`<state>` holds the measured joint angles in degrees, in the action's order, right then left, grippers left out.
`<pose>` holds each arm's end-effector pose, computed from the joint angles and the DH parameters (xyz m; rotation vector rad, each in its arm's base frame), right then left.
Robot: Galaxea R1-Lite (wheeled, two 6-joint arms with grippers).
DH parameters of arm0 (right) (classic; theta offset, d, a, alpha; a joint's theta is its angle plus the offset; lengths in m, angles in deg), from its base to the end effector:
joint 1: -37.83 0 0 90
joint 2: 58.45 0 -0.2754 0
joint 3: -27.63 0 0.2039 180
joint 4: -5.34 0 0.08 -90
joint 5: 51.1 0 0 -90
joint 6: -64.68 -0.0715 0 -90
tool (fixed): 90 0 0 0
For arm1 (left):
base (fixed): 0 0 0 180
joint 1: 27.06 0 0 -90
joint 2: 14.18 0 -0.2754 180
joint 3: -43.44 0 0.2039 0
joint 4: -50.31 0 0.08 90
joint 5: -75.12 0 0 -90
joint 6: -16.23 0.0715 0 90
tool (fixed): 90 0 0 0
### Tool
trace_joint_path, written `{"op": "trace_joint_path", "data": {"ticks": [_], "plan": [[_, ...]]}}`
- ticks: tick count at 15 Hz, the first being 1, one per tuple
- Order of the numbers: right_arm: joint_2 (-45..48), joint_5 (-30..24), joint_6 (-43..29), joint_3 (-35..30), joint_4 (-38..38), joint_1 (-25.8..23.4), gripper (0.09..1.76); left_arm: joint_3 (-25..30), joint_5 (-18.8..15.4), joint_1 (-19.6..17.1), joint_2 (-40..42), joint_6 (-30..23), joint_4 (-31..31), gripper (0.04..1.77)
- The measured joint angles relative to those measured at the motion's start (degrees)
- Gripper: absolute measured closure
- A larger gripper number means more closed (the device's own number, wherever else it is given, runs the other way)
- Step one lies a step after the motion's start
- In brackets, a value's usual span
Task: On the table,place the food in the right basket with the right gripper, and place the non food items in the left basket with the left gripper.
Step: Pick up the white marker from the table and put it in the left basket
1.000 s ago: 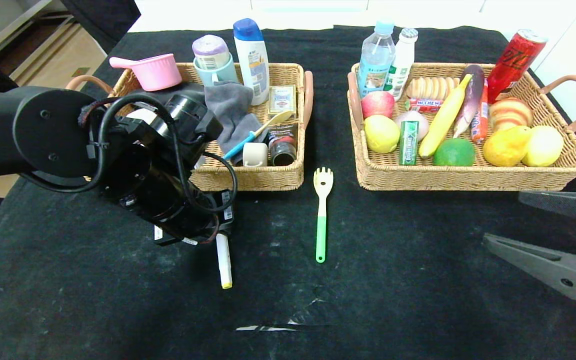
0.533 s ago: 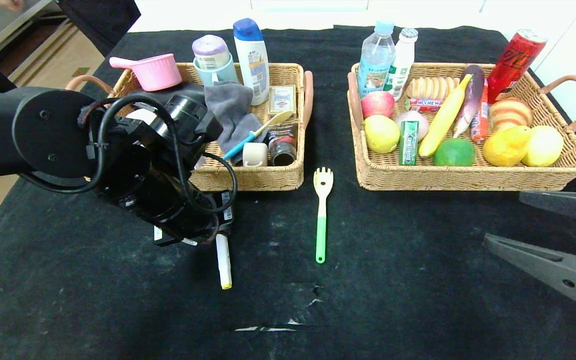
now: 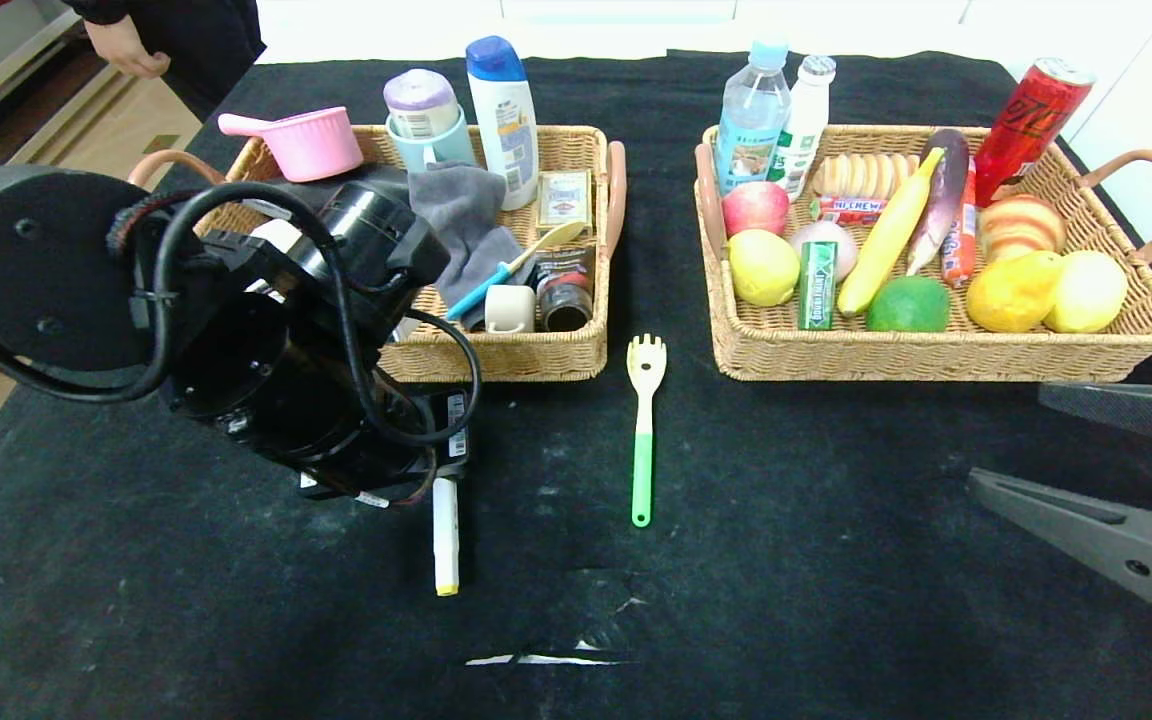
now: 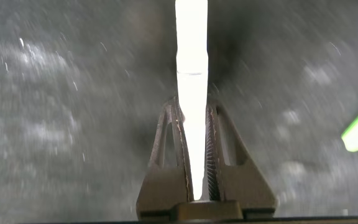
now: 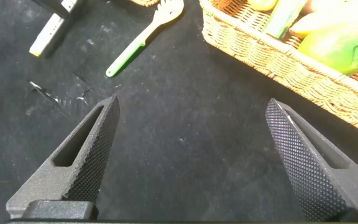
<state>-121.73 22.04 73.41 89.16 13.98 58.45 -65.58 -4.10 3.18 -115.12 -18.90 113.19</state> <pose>0.2042 0.0990 0.2130 -0.1525 0.1345 0.6652 0.3011 -0.1601 0.1763 -0.2297 0.9498 -0.0270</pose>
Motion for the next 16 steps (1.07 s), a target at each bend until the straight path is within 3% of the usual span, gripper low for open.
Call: {"op": "trace_joint_path", "data": {"ticks": [4, 9, 16], "plan": [[0.0, 0.0, 0.0, 0.0, 0.0, 0.02, 0.14, 0.33, 0.24, 0.61, 4.55, 0.66, 0.3, 1.57], [0.13, -0.04, -0.02, 0.0, 0.0, 0.02, 0.14, -0.73, -0.09, -1.13, 9.85, 4.46, 0.01, 1.57], [0.09, -0.09, -0.05, -0.04, 0.0, 0.11, 0.14, -10.65, -0.98, -5.6, 10.2, 8.51, -3.78, 1.57]]}}
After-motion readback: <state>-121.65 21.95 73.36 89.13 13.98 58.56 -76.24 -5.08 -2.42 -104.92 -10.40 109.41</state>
